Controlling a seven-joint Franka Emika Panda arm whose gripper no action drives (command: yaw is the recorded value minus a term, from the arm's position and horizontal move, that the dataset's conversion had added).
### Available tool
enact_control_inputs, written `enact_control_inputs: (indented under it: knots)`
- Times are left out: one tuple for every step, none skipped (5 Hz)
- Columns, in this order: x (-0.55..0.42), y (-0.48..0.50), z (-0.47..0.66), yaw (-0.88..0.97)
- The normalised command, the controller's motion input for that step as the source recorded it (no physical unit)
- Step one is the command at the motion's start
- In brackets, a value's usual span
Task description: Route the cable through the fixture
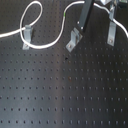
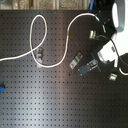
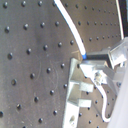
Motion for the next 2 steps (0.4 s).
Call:
enact_control_inputs:
  knots:
    - [0.072, 0.300, -0.17, -0.02]
    - [0.076, 0.264, -0.17, -0.08]
